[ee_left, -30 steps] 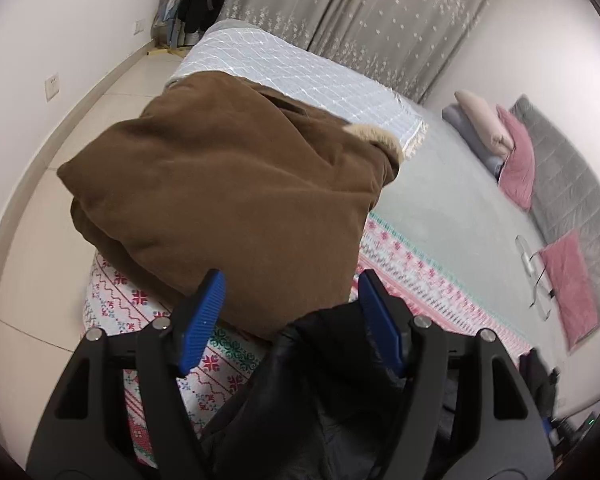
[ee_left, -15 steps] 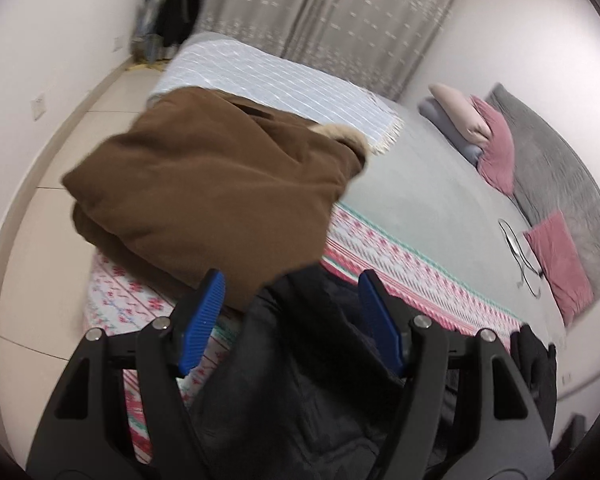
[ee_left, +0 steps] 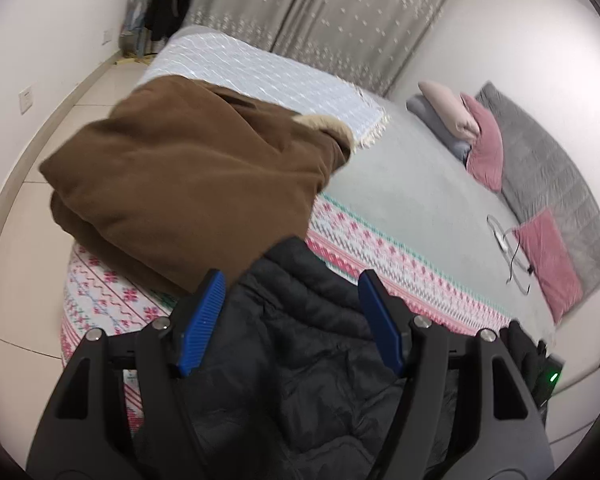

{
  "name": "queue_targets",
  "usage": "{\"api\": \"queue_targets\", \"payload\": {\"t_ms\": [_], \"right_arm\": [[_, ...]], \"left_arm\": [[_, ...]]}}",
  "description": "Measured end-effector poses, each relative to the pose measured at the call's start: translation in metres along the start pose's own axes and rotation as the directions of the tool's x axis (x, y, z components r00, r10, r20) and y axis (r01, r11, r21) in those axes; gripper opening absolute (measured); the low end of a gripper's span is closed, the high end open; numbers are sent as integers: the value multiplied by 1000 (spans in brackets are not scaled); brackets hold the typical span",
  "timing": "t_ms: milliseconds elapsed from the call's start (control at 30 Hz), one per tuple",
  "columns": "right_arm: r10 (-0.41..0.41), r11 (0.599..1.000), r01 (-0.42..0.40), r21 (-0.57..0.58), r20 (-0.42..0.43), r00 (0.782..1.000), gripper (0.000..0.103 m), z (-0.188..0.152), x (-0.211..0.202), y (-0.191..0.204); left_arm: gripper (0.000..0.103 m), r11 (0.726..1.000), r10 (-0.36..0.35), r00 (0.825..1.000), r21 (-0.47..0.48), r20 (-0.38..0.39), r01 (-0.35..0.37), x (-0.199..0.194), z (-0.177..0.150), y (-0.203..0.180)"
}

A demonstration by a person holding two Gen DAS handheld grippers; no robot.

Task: Fold large clothes
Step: 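Lower the black jacket onto the blanket with both tools and release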

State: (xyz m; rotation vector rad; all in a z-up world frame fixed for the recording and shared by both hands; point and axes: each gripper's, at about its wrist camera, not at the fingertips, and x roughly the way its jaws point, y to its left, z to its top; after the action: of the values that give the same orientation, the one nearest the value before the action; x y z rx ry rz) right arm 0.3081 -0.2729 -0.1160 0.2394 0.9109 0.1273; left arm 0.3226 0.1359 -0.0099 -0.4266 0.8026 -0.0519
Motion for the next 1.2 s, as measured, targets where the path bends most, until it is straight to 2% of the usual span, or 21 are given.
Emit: {"api": "queue_targets", "payload": {"t_ms": [67, 167, 333, 467, 567, 633, 733, 800, 900, 967, 1000, 1033, 1100, 1200], "right_arm": [[16, 998, -17, 59, 19, 1000, 28, 4, -10, -15], [-76, 996, 74, 54, 25, 997, 28, 4, -23, -25], [-212, 968, 211, 136, -7, 977, 28, -7, -39, -76], [-259, 948, 251, 196, 16, 966, 28, -12, -53, -116], [-303, 941, 292, 171, 45, 952, 28, -10, -39, -137], [-304, 945, 296, 139, 38, 952, 28, -10, -29, -143], [-316, 940, 301, 159, 78, 945, 28, -8, -28, -139], [-347, 933, 332, 142, 96, 933, 28, -8, -31, -132], [-366, 924, 351, 152, 84, 927, 28, -6, -43, -124], [-294, 949, 275, 157, 117, 949, 28, -8, -66, -113], [-248, 965, 233, 120, 136, 959, 29, -12, -80, -101], [-224, 974, 215, 76, 145, 964, 29, -16, -89, -89], [-193, 977, 204, -65, 144, 971, 35, -37, -105, -53], [-160, 971, 176, -163, 107, 981, 36, -64, -108, -14]], "left_arm": [[70, 999, 11, 1000, 46, -29, -9, 9, -6, -8], [70, 992, 51, 996, 122, -70, -42, 22, -18, -18], [70, 973, 105, 992, 213, -66, -89, 26, -32, -24], [70, 958, 156, 987, 249, -45, -140, 32, -42, -23], [70, 916, 244, 970, 330, -7, -228, 45, -52, -27], [70, 892, 278, 960, 366, 20, -266, 47, -55, -30], [70, 894, 278, 960, 359, 27, -269, 43, -54, -29], [70, 901, 280, 960, 339, 26, -272, 37, -53, -27], [70, 914, 247, 968, 320, 52, -250, 17, -55, -35], [70, 924, 188, 980, 329, 59, -196, -1, -60, -45], [70, 922, 152, 987, 351, 51, -160, -11, -66, -54], [70, 916, 136, 990, 375, 41, -142, -16, -73, -62], [70, 887, 99, 995, 453, 9, -92, -25, -96, -82], [70, 838, 94, 995, 543, -44, -55, -24, -135, -107]]}}
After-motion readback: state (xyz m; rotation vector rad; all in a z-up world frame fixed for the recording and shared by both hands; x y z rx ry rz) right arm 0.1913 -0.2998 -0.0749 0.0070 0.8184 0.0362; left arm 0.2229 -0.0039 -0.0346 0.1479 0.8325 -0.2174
